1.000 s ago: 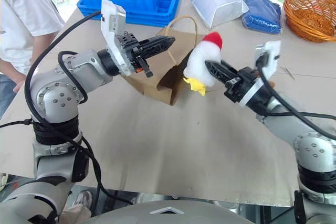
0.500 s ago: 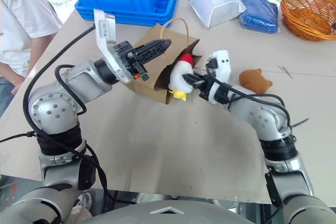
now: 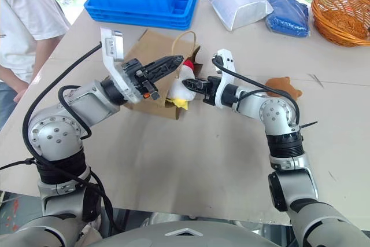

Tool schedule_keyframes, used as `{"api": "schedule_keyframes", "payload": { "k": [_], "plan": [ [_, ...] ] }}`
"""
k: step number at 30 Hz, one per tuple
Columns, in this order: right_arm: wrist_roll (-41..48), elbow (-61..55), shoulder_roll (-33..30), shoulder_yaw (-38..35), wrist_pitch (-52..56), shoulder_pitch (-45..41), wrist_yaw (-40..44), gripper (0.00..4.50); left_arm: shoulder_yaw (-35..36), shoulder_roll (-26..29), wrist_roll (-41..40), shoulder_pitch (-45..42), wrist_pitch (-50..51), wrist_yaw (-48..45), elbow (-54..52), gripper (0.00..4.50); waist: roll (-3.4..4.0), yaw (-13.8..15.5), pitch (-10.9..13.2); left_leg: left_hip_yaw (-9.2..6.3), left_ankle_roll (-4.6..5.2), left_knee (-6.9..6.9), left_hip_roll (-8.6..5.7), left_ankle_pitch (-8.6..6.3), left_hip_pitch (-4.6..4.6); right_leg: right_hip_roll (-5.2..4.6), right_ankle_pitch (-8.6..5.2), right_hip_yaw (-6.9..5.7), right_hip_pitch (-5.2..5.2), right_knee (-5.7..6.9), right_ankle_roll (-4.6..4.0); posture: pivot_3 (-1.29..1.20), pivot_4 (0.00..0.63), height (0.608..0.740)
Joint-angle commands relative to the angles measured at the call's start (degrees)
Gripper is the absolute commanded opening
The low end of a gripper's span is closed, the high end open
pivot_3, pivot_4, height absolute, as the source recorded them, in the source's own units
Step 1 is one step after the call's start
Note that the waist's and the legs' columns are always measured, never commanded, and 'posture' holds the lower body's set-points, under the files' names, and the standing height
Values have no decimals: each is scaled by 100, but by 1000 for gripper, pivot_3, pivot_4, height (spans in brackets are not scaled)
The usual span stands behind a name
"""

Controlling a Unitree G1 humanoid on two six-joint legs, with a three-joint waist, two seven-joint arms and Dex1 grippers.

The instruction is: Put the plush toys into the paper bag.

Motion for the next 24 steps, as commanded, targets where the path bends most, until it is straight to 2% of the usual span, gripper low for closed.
{"api": "schedule_keyframes", "payload": {
  "k": [1,5,11,15,19,24],
  "plan": [
    [96,-45,11,-276,81,-126,92,29,98,74,-287,56,-14,48,-244,0,0,-21,0,0,0,0,0,0,1,0,0,0,0,4,0,0,150,740],
    [214,-146,-174,-581,357,-94,4,29,68,96,-415,216,-125,-78,-314,0,0,-27,0,0,0,0,-1,0,-2,-1,0,1,0,2,0,0,150,740],
    [671,-189,-24,-1105,709,-228,-414,29,-156,-16,-337,322,-327,-209,-416,0,0,-53,0,0,0,0,-1,0,-1,0,0,2,-1,3,0,0,150,740],
    [577,-373,-93,-1037,824,-126,-447,29,-179,-31,-328,269,-408,-239,-289,0,1,-70,0,0,0,0,-1,0,0,0,0,3,0,5,0,0,150,740],
    [-135,-696,-30,-178,569,248,-153,29,-340,-343,-92,250,-765,-306,-290,0,1,-86,-1,0,0,-2,-1,0,1,0,0,3,0,3,0,0,150,740],
    [-365,-766,22,50,416,574,142,29,-385,-398,-14,251,-915,-298,-306,0,1,-85,0,0,0,-3,-1,0,-1,1,0,4,-1,2,0,0,150,740]
  ]
}}
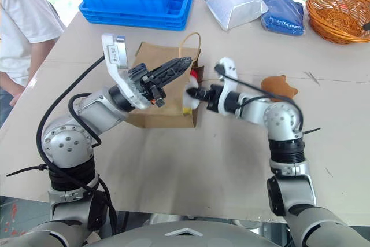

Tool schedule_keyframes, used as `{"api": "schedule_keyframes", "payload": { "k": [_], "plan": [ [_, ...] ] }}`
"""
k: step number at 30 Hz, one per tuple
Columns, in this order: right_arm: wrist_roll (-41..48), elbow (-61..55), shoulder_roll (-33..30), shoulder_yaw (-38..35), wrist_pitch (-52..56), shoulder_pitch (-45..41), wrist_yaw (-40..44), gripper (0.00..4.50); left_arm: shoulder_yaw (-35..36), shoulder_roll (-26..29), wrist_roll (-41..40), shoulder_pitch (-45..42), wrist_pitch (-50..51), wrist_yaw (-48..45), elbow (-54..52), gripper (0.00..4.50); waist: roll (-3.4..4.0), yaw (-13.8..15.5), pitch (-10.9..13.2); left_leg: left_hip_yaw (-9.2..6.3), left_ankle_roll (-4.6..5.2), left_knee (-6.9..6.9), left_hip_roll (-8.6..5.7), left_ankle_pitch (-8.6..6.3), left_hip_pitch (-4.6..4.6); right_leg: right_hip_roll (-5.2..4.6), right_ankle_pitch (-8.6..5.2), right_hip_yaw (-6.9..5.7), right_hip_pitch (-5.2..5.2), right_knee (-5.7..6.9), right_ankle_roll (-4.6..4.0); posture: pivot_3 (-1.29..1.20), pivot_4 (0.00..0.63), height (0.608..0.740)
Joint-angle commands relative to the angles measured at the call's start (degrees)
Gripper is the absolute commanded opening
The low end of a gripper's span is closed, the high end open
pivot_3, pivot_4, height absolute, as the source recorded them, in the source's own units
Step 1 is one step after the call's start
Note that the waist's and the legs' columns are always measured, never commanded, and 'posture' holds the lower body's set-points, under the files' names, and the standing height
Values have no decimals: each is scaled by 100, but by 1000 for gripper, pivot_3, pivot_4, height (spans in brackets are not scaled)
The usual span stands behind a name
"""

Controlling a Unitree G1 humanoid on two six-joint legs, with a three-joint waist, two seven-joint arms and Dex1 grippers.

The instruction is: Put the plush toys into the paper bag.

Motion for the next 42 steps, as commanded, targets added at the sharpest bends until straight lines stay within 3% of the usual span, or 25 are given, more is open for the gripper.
{"api": "schedule_keyframes", "payload": {
  "k": [1,8,12,15,20,24,29,33,35,39,42],
  "plan": [
    [-117,-313,-37,20,-186,53,319,29,24,-2,18,-65,-205,-100,-108,0,0,3,0,0,0,1,-1,0,0,0,0,1,0,0,0,0,150,740],
    [-705,283,264,386,-844,-251,1058,29,-101,-68,-94,-10,-165,-149,-149,0,0,-25,0,0,0,0,0,0,4,3,0,3,0,0,0,0,150,740],
    [-1481,761,281,1164,-1490,-416,1915,29,-127,-47,-65,84,-178,-187,-219,0,0,-22,0,-1,0,-1,1,0,6,6,0,3,0,3,0,0,150,740],
    [-1601,818,117,1071,-1565,-370,2189,947,-74,49,-15,136,-217,-234,-230,0,0,3,0,-2,0,-1,0,0,1,3,0,3,0,-2,0,0,150,740],
    [-1778,-219,-765,886,-1655,71,2498,3443,33,220,74,209,-340,-312,-209,0,0,103,0,-10,2,1,-4,0,-11,-1,0,1,0,-19,0,0,150,740],
    [-1517,-1333,-1375,480,-1402,377,2439,3443,123,422,133,294,-421,-579,-130,0,2,105,1,-13,1,-5,-2,0,-12,3,0,-1,-1,-27,0,0,150,740],
    [-1325,-2133,-1600,112,-1166,643,2112,3443,66,598,463,374,-609,-917,-32,0,5,117,3,-13,-1,-8,1,0,-5,5,-1,-2,1,-23,1,0,150,740],
    [-1133,-2754,-1979,-645,-1229,787,1935,4489,137,848,669,379,-719,-1287,81,0,5,131,3,-12,-1,-6,0,0,-8,4,-1,-1,0,-23,1,0,150,740],
    [-1405,-2963,-2509,-927,-1263,937,1886,4489,190,1060,757,388,-758,-1546,115,0,5,133,3,-12,0,-7,-1,0,-9,4,-1,-2,2,-32,2,0,150,740],
    [-2161,-2588,-3703,-1359,-1522,1351,2008,4489,356,1422,750,322,-753,-1913,224,0,8,156,5,-17,0,-8,-1,0,-20,4,-1,-10,1,-44,2,0,150,740],
    [-3060,-1416,-4146,-904,-1786,1203,1795,4489,415,1565,802,286,-791,-2064,267,0,6,118,4,-10,1,-7,-1,0,-15,5,-2,-4,5,-50,4,0,150,740]
  ]
}}
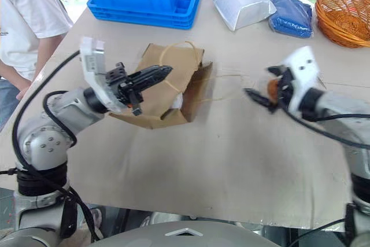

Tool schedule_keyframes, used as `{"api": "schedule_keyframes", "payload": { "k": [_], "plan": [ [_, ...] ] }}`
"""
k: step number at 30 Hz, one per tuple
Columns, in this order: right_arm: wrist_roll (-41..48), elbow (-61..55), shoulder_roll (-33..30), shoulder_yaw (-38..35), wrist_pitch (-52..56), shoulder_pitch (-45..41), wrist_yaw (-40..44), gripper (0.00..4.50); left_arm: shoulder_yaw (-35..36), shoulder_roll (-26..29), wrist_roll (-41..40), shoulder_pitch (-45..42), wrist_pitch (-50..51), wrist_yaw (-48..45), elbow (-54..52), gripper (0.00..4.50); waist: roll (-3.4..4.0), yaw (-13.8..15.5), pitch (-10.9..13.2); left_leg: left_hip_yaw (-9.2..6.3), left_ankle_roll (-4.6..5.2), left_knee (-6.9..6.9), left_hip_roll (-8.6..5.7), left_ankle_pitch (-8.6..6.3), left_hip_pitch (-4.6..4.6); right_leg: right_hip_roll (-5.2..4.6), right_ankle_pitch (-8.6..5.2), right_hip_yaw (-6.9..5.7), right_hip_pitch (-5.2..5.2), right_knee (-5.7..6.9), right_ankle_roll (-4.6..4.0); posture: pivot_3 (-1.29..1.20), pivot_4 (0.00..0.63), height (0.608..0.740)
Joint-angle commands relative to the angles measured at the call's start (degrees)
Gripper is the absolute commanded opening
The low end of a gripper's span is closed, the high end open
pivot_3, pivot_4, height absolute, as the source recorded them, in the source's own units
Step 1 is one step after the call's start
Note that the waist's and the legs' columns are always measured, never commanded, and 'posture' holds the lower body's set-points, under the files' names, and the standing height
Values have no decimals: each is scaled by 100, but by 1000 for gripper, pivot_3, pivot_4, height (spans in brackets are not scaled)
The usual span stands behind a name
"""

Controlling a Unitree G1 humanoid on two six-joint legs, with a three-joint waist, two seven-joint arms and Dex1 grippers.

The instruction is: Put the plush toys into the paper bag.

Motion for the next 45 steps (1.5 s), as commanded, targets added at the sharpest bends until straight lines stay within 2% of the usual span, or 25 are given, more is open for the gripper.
{"api": "schedule_keyframes", "payload": {
  "k": [1,3,5,8,14,16,17,19,21,23,26,29,32,38,42,45],
  "plan": [
    [-761,809,-176,344,-281,-214,-179,4489,123,75,33,-88,-138,-164,-74,0,0,-16,0,2,0,-1,0,0,3,1,0,2,1,0,0,0,150,740],
    [-1085,1455,-44,700,-353,-510,-222,4489,123,54,75,-110,-161,-171,-68,0,1,-31,0,6,0,-2,5,0,9,7,-1,6,1,2,0,0,150,740],
    [-1491,2300,117,1381,-490,-823,18,4489,99,8,152,-137,-218,-135,-105,0,2,-26,0,9,-2,-2,12,1,10,14,0,8,1,2,0,0,150,740],
    [-1834,2860,192,1825,-762,-932,319,3696,88,-84,177,-163,-228,-3,-206,0,2,-10,0,14,-4,-2,16,2,15,19,0,13,3,3,-1,0,150,740],
    [-1745,2801,162,1445,-825,-795,605,1187,78,-184,160,-53,-213,211,-377,0,-18,10,-12,14,-3,1,16,2,14,11,1,12,11,-6,0,0,150,740],
    [-1430,2531,186,987,-765,-608,734,325,66,-232,139,-33,-202,279,-421,0,-18,22,-12,12,-3,2,17,2,15,10,1,10,15,-7,0,0,150,740],
    [-1146,2360,259,659,-703,-536,812,54,62,-242,140,-29,-201,288,-428,0,-18,30,-12,11,-3,2,17,2,16,9,1,8,16,-7,0,0,150,740],
    [282,1528,544,-612,-136,-441,956,54,61,-289,111,-23,-187,328,-428,0,-13,31,-9,4,-3,2,17,2,15,9,1,2,18,-7,-1,0,150,740],
    [1566,788,857,-1463,389,-540,741,54,41,-313,87,-27,-175,317,-406,0,10,11,5,-1,-3,1,17,2,10,9,2,-1,17,-8,-1,0,150,740],
    [2198,331,1184,-1622,622,-741,289,54,13,-328,96,-73,-174,297,-338,0,14,-30,7,0,-4,0,19,2,13,11,2,1,16,-6,-1,0,150,740],
    [2688,-116,2049,-1265,673,-1159,-668,54,-8,-436,163,-237,-216,396,-178,0,6,-61,2,-1,-8,-6,26,3,28,21,1,1,19,1,-1,0,150,740],
    [2541,-281,2744,-599,687,-1247,-1258,54,-19,-501,204,-342,-214,460,-127,0,8,-60,3,-3,-17,-7,27,9,28,25,1,2,18,8,-2,0,150,740],
    [2163,-155,3086,195,749,-1002,-1499,54,80,-638,165,-386,-216,711,-126,0,8,-22,2,-1,-17,-6,23,9,22,22,2,5,14,10,-4,0,150,740],
    [1819,286,2996,888,758,-964,-1201,54,284,-883,56,-419,-245,1169,-123,0,8,10,2,-2,-14,-1,17,9,-7,17,2,4,6,-3,-4,0,150,740],
    [1444,597,2834,1495,652,-1218,-733,54,220,-914,86,-328,-236,1162,-214,0,9,-26,2,-3,-14,-2,19,9,-1,23,2,3,5,2,-4,0,150,740],
    [1162,982,3005,1897,475,-1664,-424,54,109,-892,94,-207,-194,1034,-282,0,9,-72,2,-2,-14,-3,23,9,4,27,2,5,5,9,-4,0,150,740]
  ]
}}
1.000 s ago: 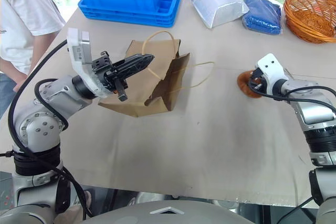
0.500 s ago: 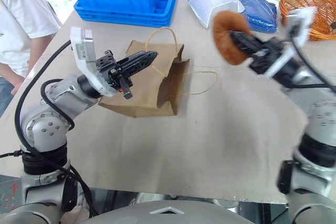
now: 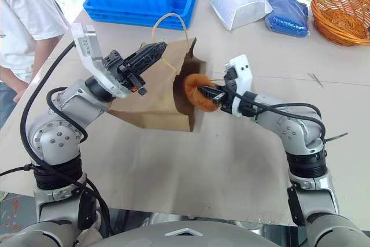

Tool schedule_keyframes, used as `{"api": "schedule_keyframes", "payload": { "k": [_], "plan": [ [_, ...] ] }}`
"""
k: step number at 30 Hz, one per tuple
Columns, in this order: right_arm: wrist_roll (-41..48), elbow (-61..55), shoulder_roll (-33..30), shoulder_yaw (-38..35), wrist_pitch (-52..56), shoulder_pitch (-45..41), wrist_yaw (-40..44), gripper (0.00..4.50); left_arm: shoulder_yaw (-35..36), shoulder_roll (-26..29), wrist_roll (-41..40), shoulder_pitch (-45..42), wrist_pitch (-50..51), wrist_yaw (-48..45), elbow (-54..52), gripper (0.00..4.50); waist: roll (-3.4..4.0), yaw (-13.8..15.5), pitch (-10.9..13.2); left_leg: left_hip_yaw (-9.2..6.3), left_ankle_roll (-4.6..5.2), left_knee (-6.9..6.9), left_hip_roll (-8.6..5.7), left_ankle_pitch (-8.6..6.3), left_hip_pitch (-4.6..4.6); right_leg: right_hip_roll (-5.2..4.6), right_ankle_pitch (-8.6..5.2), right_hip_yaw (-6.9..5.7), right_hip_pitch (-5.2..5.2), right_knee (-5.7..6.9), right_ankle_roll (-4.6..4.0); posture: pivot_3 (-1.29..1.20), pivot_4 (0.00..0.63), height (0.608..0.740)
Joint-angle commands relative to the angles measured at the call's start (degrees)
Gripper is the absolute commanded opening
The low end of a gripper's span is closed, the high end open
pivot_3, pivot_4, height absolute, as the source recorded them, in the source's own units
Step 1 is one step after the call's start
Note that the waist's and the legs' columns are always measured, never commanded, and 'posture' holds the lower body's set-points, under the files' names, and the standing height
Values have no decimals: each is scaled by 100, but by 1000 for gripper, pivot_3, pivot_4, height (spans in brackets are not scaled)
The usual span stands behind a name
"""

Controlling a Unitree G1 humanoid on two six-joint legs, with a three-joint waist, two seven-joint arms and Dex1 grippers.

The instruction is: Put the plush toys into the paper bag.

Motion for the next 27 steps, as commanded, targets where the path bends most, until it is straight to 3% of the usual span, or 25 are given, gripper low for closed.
{"api": "schedule_keyframes", "payload": {
  "k": [1,6,9,12,16,27],
  "plan": [
    [-301,283,222,429,-310,-550,449,54,-67,15,-46,102,-72,-148,-263,0,0,-41,0,0,0,0,0,0,1,0,0,1,0,2,0,0,150,740],
    [-755,1056,663,1034,-693,-970,1094,54,-193,-19,-7,230,-109,-212,-331,0,-1,-65,-1,-1,0,1,0,0,1,-1,0,0,0,4,0,0,150,740],
    [-900,1326,788,1136,-822,-1016,1392,1118,-174,-18,-24,322,-124,-214,-375,0,-1,-55,-1,-1,0,1,-1,0,-5,-3,0,0,0,-2,-1,0,150,740],
    [-979,1317,811,1159,-894,-904,1577,2688,-127,-20,-48,382,-136,-215,-403,0,-1,-41,-1,-3,0,2,-2,0,-10,-7,1,-3,0,-7,-1,0,150,740],
    [-1211,1120,717,1011,-1139,-617,1463,4356,10,-10,-150,531,-134,-168,-462,0,-1,-48,-1,-6,0,1,-2,0,-8,-7,1,-5,0,-6,-1,0,150,740],
    [-1645,311,-179,973,-1560,-227,1890,4438,229,275,-83,822,-162,-466,-390,0,-1,-80,0,-5,0,1,-1,0,-3,-6,0,-4,0,-3,0,0,150,740]
  ]
}}
